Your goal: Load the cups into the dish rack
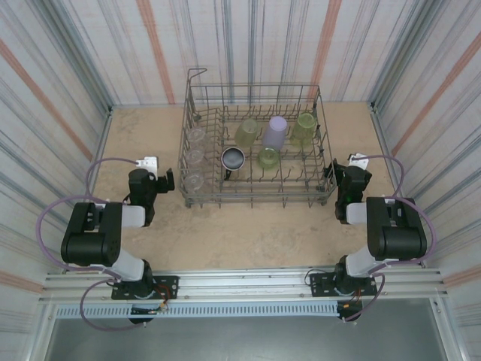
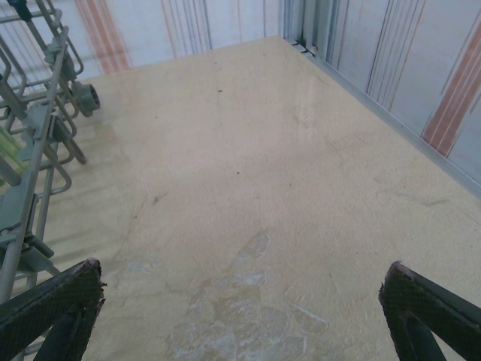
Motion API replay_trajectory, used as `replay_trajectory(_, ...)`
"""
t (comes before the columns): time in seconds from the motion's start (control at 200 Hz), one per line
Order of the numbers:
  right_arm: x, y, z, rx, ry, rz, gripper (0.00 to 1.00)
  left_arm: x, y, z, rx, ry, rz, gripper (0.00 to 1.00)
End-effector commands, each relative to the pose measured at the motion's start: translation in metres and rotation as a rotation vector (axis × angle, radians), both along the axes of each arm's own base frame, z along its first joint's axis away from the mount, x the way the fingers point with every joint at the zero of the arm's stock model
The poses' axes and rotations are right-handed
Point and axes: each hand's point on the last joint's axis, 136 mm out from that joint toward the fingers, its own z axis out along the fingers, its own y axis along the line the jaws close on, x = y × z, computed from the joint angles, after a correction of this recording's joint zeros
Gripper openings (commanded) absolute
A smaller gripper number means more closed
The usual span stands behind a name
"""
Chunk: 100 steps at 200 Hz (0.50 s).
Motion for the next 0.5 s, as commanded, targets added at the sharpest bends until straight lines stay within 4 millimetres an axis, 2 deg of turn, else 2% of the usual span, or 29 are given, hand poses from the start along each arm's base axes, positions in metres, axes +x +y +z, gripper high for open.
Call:
replay_trajectory(0.0, 0.001, 0.02, -0.013, -0.03, 0.06, 0.092, 0.99, 0.006, 0.0, 0.014, 0.017, -0.041, -0.008, 0.99)
replay_trajectory(0.361, 0.001, 0.02, -0.013, -0.027, 0.059, 0.094, 0.99, 0.006, 0.0, 0.013, 0.017, -0.04, -0.008, 0.99)
replay_trajectory(0.496, 0.002, 0.031, -0.014, -0.054, 0.063, 0.136, 0.99, 0.006, 0.0, 0.013, 0.017, -0.04, -0.01, 0.99)
